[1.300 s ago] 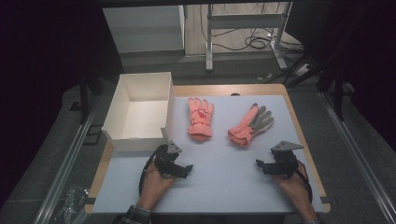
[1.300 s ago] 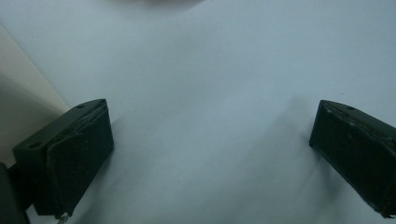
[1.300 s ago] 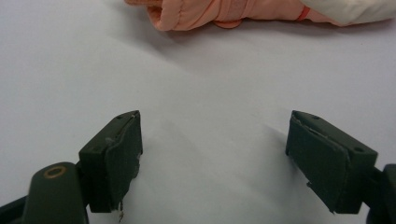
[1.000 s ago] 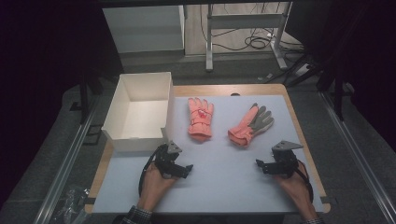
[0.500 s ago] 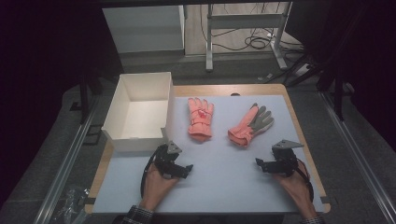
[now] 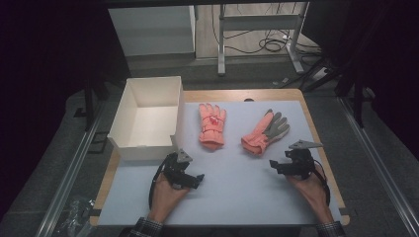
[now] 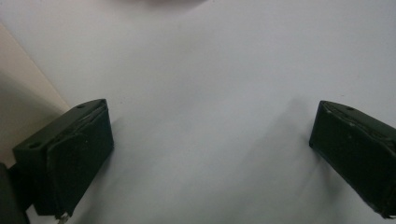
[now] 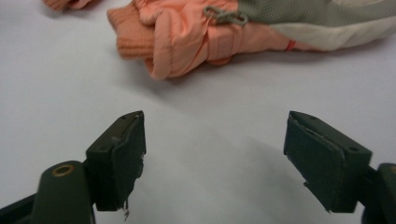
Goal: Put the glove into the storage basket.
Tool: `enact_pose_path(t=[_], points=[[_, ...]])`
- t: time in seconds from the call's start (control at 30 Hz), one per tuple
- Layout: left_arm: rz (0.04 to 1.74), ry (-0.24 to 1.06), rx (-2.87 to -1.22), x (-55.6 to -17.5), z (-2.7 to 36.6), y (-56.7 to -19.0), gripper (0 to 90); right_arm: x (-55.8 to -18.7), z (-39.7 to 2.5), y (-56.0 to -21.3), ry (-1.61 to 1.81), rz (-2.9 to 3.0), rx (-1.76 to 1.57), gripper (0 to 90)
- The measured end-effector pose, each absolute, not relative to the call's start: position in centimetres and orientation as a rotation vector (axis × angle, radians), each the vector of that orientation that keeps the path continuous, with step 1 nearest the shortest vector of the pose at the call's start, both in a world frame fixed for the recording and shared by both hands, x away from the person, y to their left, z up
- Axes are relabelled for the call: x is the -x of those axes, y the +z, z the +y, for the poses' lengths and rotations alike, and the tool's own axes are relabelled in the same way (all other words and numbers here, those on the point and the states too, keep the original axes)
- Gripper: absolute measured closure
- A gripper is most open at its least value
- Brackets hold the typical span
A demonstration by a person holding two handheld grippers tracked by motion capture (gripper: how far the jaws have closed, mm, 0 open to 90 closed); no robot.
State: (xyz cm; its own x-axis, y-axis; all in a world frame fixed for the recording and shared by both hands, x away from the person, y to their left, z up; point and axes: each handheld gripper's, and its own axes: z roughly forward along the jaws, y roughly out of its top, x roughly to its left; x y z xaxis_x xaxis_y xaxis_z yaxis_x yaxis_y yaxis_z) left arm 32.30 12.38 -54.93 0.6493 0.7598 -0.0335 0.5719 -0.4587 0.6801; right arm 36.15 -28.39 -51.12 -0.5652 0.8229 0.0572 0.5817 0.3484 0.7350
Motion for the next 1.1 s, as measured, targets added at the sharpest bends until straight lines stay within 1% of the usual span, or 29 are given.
enact_pose_path(t=[0.3, 0.33, 0.63, 0.67, 0.73, 0.77, 0.87, 0.93, 1.1], points=[[1.029, 0.362, -2.195, -32.3, 12.4, -54.9, 0.0, -37.8, -28.0, -50.1, 1.027, 2.302, -1.223, 29.3], [1.029, 0.362, -2.195, -32.3, 12.4, -54.9, 0.0, -38.3, -27.8, -49.7, 1.028, 2.298, -1.216, 31.6], [1.030, 0.362, -2.194, -32.3, 12.4, -54.9, 0.0, -40.9, -27.5, -48.7, 1.057, 2.260, -1.260, 35.0], [1.030, 0.362, -2.195, -32.3, 12.4, -54.9, 0.0, -41.7, -27.5, -48.5, 1.050, 2.257, -1.269, 38.1], [1.030, 0.362, -2.194, -32.3, 12.4, -54.9, 0.0, -41.9, -27.5, -48.3, 1.050, 2.252, -1.270, 39.7], [1.030, 0.362, -2.194, -32.3, 12.4, -54.9, 0.0, -42.6, -27.4, -48.0, 1.051, 2.242, -1.277, 42.8], [1.030, 0.362, -2.193, -32.3, 12.4, -54.9, 0.0, -43.3, -27.4, -47.8, 1.044, 2.239, -1.269, 45.2], [1.030, 0.362, -2.193, -32.3, 12.4, -54.9, 0.0, -44.3, -27.4, -47.6, 1.041, 2.222, -1.289, 46.5], [1.029, 0.362, -2.193, -32.3, 12.4, -54.9, 0.0, -45.8, -27.0, -47.9, 1.031, 2.215, -1.318, 46.5]])
